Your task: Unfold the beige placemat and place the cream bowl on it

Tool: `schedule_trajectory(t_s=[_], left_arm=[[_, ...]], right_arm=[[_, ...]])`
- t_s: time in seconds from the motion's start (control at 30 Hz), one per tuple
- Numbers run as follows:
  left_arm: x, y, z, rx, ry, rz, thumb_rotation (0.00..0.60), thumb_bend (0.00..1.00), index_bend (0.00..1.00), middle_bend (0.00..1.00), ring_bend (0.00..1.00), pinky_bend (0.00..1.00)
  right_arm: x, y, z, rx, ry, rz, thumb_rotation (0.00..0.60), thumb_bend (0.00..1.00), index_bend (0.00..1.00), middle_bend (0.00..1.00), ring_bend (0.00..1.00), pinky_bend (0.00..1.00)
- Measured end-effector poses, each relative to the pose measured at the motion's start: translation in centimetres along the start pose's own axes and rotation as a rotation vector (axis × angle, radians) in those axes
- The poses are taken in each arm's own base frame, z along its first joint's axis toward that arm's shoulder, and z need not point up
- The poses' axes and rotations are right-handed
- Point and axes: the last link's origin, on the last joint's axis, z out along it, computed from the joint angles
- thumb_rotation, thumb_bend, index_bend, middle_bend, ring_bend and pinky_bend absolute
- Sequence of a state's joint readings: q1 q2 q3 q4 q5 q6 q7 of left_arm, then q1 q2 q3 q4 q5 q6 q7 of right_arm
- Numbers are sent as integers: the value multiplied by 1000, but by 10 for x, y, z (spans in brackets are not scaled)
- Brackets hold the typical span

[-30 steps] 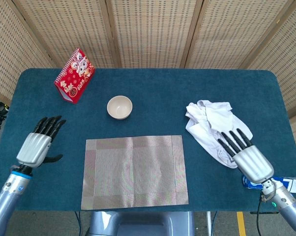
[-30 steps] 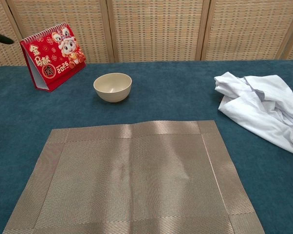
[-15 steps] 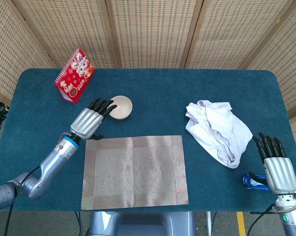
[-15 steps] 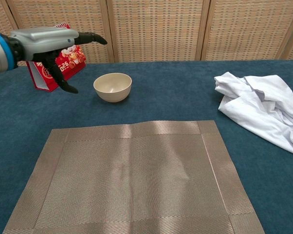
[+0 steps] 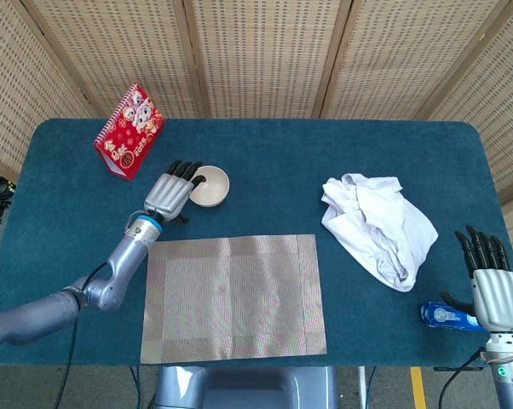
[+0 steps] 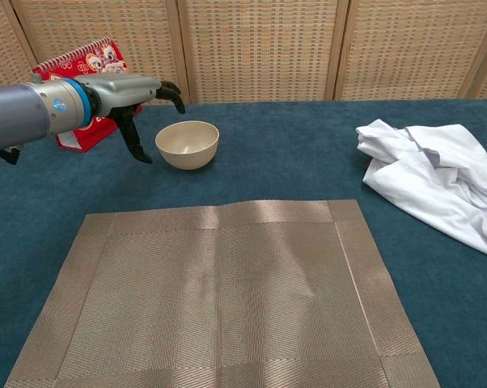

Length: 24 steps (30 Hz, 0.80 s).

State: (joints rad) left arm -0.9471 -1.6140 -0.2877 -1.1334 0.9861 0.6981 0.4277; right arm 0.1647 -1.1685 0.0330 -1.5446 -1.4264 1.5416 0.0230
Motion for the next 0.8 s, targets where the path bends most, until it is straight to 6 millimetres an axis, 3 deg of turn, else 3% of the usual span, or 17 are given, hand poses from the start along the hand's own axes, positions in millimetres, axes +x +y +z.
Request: schedule_trajectory(t_s=[0.2,0.33,0.43,0.63,0.8], left_arm=[[-16,8,23,38,-24,-4,600,319,330,0,0,0],[-26,14,36,55,-40,-4,600,451,392,0,0,0],[-33,21,43,55,-57,-14,600,467,452,0,0,0],[-40,28,48,48,-75,-27,600,477,715,0,0,0],[-35,30,46,25,-37,-23,600,479,776,0,0,0]], right_arm=[[1,3,3,2,2,43,600,0,0,0,0,0],[2,5,4,5,2,54,600,0,0,0,0,0],[3,7,5,6,6,61,600,0,0,0,0,0],[3,10,6,-1,19,68,600,0,0,0,0,0],[3,9,5,3,21,73,600,0,0,0,0,0]])
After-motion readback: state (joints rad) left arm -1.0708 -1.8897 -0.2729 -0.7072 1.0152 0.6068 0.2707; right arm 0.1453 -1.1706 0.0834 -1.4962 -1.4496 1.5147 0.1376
